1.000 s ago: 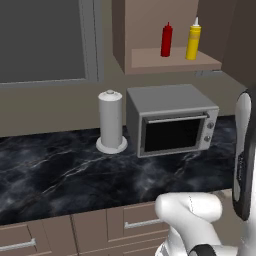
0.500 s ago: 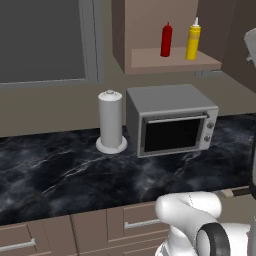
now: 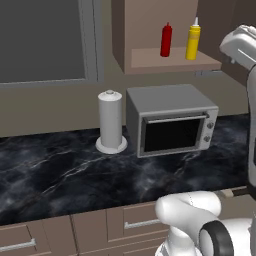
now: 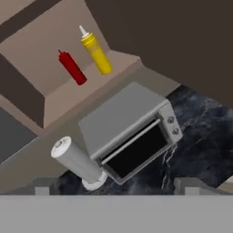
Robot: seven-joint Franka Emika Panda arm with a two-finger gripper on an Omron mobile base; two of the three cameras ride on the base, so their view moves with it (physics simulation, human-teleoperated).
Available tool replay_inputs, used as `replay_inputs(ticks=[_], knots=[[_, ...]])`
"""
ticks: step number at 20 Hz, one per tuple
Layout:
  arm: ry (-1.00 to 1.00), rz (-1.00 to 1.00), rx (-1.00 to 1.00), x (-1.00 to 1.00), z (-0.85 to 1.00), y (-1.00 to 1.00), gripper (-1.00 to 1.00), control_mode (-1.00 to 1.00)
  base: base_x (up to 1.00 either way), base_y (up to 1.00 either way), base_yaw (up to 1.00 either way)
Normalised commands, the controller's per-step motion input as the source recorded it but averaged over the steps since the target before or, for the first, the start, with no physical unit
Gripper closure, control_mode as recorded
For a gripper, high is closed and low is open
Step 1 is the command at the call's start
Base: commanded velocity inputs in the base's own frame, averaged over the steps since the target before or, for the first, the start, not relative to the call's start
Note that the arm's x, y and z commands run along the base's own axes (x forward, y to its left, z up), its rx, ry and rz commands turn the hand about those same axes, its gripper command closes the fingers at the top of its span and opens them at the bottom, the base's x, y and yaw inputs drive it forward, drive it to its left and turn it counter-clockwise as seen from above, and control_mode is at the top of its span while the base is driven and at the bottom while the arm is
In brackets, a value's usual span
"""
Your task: Move the mustard and ketchup from the cabinet to the dining counter.
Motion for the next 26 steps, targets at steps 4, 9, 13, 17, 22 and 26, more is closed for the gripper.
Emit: replay_inputs(ticks=[4, 9, 13, 17, 22, 26], knots=[[-0.01, 0.13, -0.51, 0.22, 0.0, -0.01, -1.0, -1.0, 0.0, 0.0, 0.0], [0.0, 0.01, -0.36, 0.34, 0.0, -0.13, -1.0, -1.0, 0.0, 0.0, 0.0], [0.0, 0.0, -0.11, 0.31, -0.01, -0.22, -1.0, -1.0, 0.0, 0.0, 0.0], [0.0, 0.03, -0.01, 0.38, -0.1, -0.19, -1.0, -1.0, 0.0, 0.0, 0.0], [-0.02, 0.03, 0.0, 0.63, -0.04, -0.04, -1.0, -1.0, 0.0, 0.0, 0.0], [0.0, 0.02, -0.01, 0.47, 0.0, -0.11, -1.0, -1.0, 0.0, 0.0, 0.0]])
